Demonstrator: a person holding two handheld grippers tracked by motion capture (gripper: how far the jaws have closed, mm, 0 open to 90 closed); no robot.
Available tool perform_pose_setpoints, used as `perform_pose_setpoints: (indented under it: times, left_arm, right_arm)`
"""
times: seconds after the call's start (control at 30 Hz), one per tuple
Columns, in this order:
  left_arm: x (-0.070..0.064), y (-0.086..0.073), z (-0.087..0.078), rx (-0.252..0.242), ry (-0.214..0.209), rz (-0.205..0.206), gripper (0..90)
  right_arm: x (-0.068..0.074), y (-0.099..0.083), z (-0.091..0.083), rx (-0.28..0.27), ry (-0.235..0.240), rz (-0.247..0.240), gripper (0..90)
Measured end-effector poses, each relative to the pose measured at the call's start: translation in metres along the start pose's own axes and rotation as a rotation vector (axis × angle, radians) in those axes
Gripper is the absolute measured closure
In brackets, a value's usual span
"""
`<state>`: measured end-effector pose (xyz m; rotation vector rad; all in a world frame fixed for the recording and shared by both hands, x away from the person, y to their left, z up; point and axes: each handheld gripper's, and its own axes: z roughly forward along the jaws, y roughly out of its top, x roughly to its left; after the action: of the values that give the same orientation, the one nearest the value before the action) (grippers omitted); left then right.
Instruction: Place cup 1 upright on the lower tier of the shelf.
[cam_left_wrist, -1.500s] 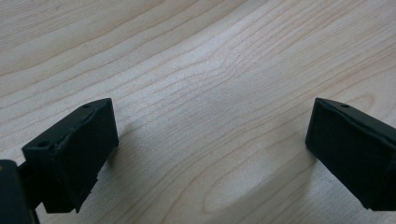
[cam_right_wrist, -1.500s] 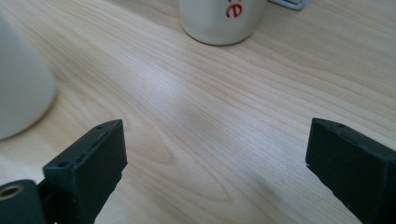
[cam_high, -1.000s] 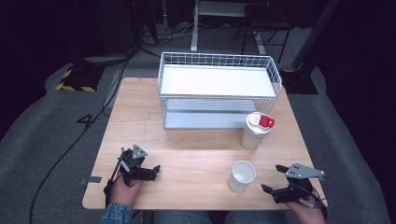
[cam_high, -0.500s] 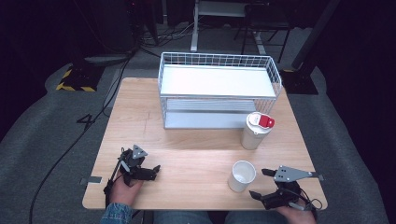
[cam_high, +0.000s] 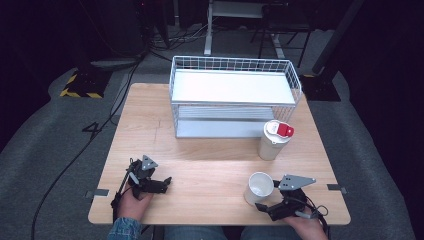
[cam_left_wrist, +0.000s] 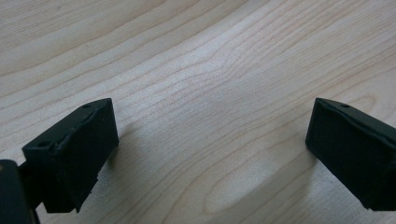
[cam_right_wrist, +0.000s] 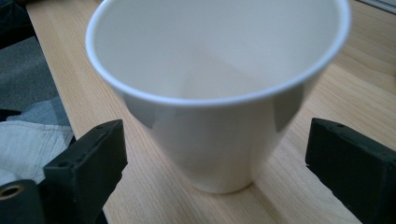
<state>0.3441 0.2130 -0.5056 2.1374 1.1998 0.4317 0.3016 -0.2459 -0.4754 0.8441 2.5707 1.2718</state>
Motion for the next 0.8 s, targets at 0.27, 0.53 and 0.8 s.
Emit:
perform_pose_setpoints:
  times: [0.27, 0.53, 0.8]
  left_arm:
    - [0.0, 0.0, 0.0, 0.0, 0.0, 0.0, 3.0]
    - [0.0, 0.0, 0.0, 0.001, -0.001, 0.001, 3.0]
    - [0.0, 0.0, 0.0, 0.0, 0.0, 0.0, 3.0]
  right_arm:
    - [-0.002, -0.001, 0.014, -0.025, 0.008, 0.017, 8.3]
    - [0.0, 0.0, 0.02, -0.051, 0.018, 0.007, 13.4]
    - [0.001, -0.001, 0.017, -0.073, -0.003, -0.023, 20.9]
